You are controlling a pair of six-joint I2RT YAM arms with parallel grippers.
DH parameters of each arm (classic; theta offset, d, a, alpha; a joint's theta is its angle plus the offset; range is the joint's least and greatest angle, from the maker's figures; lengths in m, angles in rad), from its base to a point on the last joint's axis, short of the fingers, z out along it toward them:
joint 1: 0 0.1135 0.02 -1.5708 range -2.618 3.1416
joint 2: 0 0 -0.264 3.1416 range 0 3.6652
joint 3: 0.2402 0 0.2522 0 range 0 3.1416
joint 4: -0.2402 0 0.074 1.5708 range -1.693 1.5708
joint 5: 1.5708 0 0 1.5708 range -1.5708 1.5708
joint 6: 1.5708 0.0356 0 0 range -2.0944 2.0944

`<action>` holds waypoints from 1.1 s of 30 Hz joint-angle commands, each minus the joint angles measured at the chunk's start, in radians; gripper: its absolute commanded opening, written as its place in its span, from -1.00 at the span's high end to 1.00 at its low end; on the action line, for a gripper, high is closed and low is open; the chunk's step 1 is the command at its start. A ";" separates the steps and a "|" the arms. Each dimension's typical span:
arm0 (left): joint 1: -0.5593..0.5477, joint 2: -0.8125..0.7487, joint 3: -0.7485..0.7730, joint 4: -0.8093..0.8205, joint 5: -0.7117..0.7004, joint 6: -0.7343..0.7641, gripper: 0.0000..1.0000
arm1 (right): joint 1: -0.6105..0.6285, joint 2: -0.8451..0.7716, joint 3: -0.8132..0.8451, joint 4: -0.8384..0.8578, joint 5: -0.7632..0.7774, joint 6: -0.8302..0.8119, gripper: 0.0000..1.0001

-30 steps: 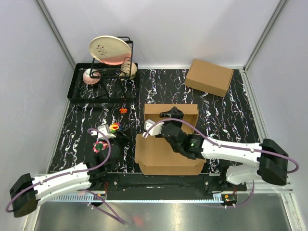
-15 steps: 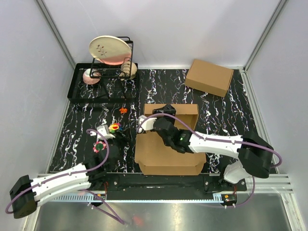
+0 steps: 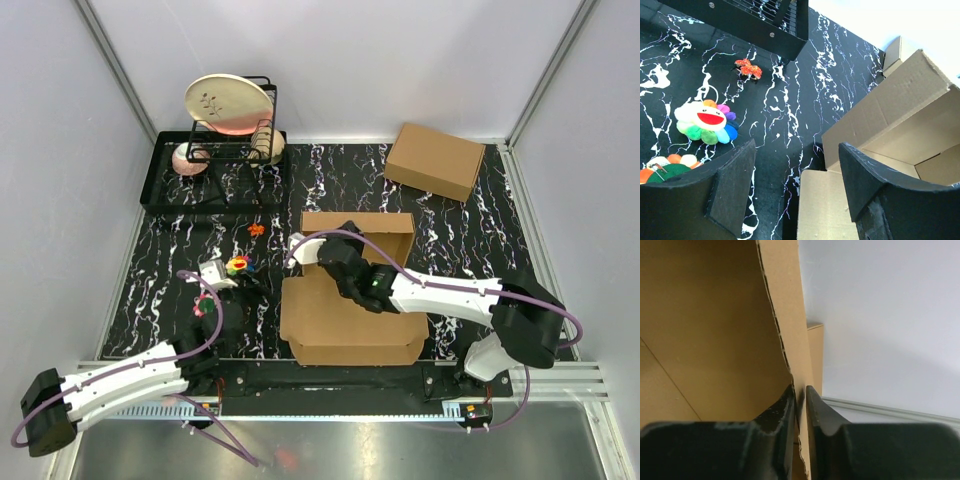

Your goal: Fold the paper box

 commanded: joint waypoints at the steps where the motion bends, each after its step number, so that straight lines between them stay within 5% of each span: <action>1: -0.005 -0.009 0.023 0.010 -0.023 0.025 -0.40 | -0.005 -0.001 0.053 0.008 0.034 0.003 0.67; 5: -0.005 -0.027 0.082 -0.051 -0.062 0.037 -0.40 | -0.007 -0.011 0.082 0.003 0.062 -0.012 0.96; 10: -0.005 -0.089 0.233 -0.144 -0.125 0.083 -0.40 | -0.039 -0.015 0.178 -0.076 0.102 0.040 1.00; 20: -0.002 -0.178 0.456 -0.093 -0.157 0.325 -0.40 | -0.221 0.003 0.485 -0.572 -0.034 0.624 1.00; 25: -0.003 -0.176 0.520 -0.098 -0.125 0.367 -0.40 | -0.402 0.034 0.632 -0.847 -0.275 0.973 1.00; 33: -0.003 -0.147 0.471 -0.166 -0.051 0.224 -0.40 | -0.623 -0.014 0.516 -0.889 -0.712 1.289 1.00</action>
